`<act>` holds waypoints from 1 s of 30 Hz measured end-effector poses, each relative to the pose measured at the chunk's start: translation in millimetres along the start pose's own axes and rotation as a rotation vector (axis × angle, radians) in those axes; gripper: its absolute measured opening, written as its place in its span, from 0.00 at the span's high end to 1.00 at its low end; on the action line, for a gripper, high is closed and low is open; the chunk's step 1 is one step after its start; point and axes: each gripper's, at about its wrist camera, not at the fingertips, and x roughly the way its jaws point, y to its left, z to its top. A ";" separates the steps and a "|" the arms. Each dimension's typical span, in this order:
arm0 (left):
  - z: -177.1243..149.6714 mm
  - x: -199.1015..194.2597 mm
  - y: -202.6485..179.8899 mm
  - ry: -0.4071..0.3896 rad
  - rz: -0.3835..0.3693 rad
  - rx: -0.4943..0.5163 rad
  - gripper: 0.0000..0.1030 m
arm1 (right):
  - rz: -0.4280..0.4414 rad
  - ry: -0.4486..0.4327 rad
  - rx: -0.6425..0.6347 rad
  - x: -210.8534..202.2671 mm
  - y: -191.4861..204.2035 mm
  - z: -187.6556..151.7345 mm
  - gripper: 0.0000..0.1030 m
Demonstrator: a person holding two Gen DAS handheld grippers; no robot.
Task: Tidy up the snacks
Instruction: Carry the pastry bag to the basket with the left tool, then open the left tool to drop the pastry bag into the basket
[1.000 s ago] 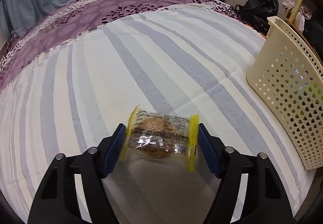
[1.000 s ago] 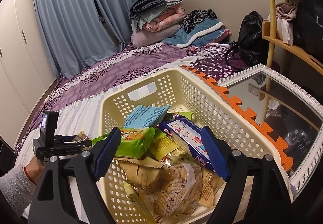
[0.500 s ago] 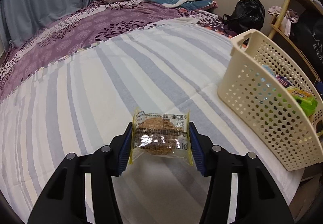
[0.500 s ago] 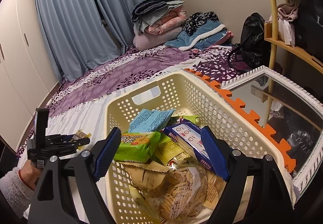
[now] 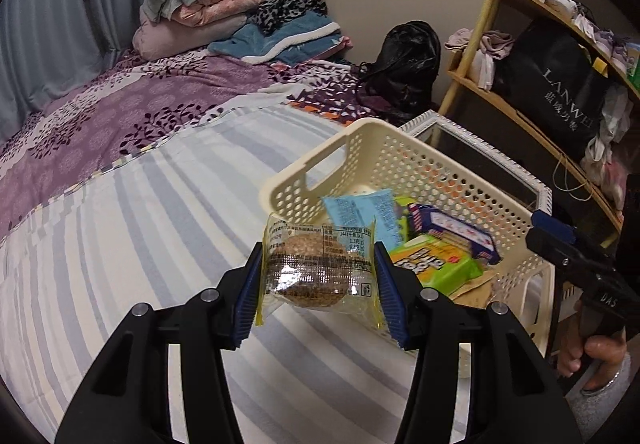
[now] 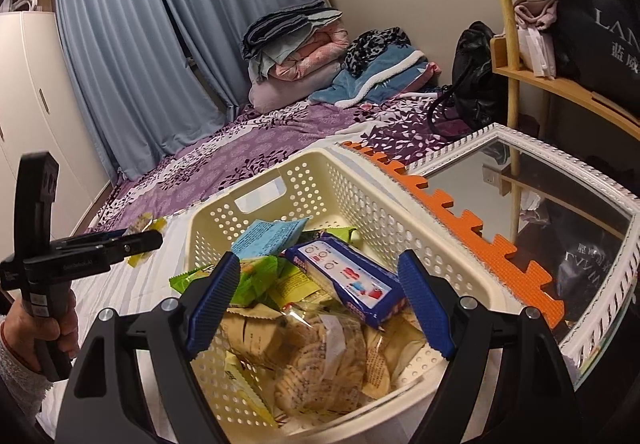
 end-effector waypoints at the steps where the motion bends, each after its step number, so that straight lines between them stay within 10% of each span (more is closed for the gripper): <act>1: 3.1 1.3 -8.9 0.000 -0.007 0.015 0.48 | 0.000 -0.002 0.006 -1.3 -2.5 -0.3 0.22; 22: 21.6 69.5 -97.1 0.119 -0.130 0.149 0.48 | -0.004 0.002 0.046 -8.4 -25.9 -8.3 0.22; 30: 15.1 76.0 -100.2 0.145 -0.135 0.142 0.18 | -0.007 0.006 0.049 -7.5 -25.0 -9.5 0.22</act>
